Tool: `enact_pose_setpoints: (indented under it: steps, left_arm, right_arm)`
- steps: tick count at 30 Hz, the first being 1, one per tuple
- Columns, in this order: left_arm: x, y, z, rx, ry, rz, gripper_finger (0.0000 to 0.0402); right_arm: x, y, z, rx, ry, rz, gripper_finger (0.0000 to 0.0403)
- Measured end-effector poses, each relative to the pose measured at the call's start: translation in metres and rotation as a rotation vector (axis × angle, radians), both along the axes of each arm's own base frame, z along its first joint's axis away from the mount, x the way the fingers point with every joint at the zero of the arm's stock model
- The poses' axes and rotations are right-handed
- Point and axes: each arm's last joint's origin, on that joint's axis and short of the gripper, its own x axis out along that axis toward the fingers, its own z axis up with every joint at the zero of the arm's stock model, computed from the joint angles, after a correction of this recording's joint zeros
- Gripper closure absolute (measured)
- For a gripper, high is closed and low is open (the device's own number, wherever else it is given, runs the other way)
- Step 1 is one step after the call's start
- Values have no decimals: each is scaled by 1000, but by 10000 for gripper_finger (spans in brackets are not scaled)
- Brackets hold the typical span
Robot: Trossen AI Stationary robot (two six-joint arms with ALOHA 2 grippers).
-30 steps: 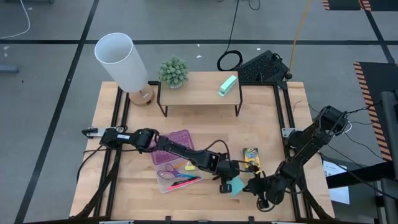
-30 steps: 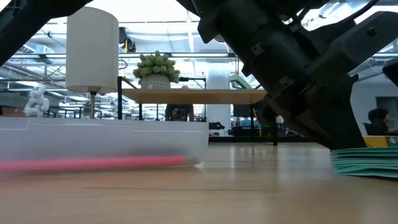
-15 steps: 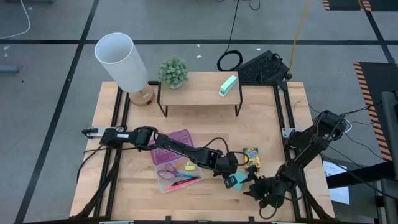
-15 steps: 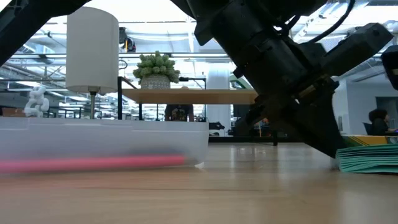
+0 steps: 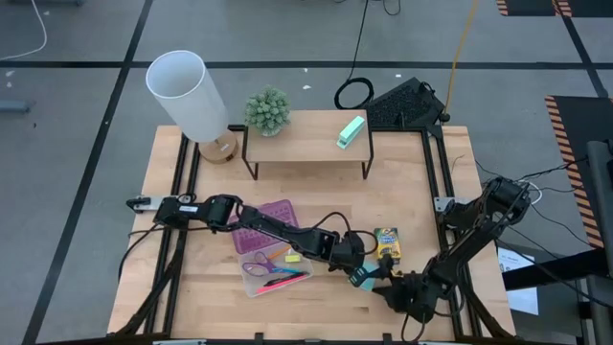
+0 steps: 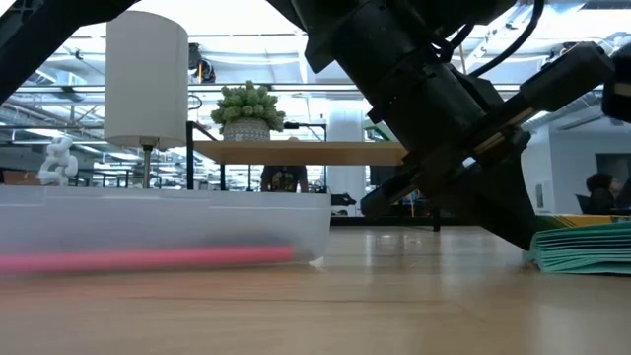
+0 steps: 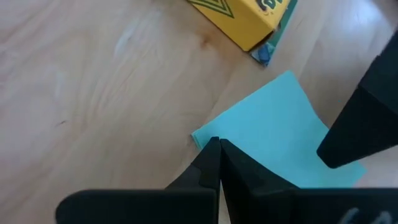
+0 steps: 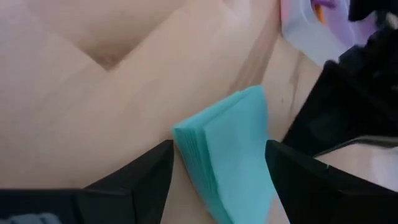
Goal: Pack school essentials
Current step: Put the blue notes into the transparent box
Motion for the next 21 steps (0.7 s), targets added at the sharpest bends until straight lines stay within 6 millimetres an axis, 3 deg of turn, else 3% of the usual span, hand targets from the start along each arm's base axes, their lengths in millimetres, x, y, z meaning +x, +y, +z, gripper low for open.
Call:
enact_pose_setpoints:
  steps: [21]
  left_arm:
    - [0, 0, 0, -7, 0, 10, 392]
  right_arm:
    - [8, 0, 3, -196, 1, 211, 151]
